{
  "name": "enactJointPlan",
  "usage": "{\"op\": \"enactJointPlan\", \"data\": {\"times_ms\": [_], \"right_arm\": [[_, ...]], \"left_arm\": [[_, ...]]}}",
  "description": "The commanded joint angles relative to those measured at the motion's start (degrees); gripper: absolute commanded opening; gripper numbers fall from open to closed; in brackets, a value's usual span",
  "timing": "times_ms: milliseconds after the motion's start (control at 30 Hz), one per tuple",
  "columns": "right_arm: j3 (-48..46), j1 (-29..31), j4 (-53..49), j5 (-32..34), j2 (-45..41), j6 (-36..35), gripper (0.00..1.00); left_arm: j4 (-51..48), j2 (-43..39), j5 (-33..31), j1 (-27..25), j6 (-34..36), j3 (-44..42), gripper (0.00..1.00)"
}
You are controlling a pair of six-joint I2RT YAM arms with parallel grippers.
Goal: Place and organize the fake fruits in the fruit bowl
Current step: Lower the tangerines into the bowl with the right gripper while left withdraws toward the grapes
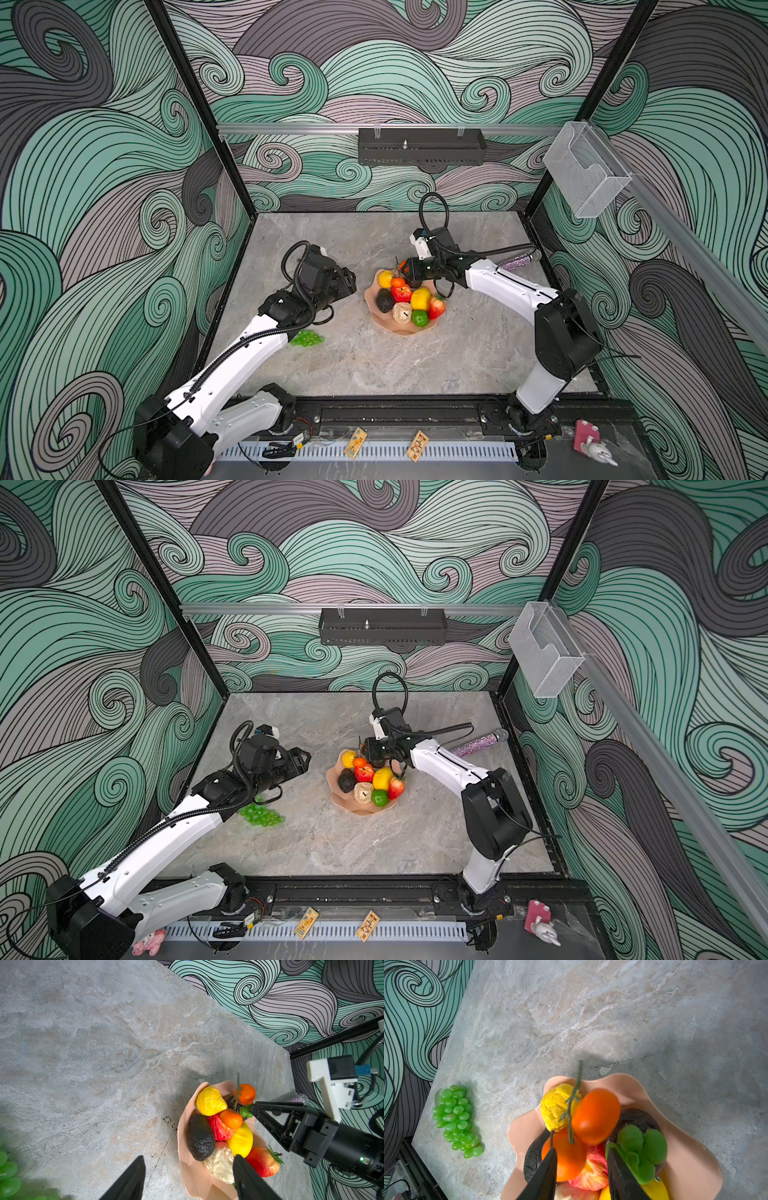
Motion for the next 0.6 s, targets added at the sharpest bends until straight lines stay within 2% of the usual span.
{"op": "enactJointPlan", "data": {"times_ms": [0,567], "right_arm": [[1.29,-0.09,-1.73,1.44,1.3,-1.05,0.44],[0.29,0.57,-2.17,1.53,-2.76,-1.44,0.49]], "left_arm": [[-1.11,-0.77,-0.05,0.74,0.93,0.3,0.69],[-3.15,1.67,0.9,3.92,2.97,2.05,0.69]]}}
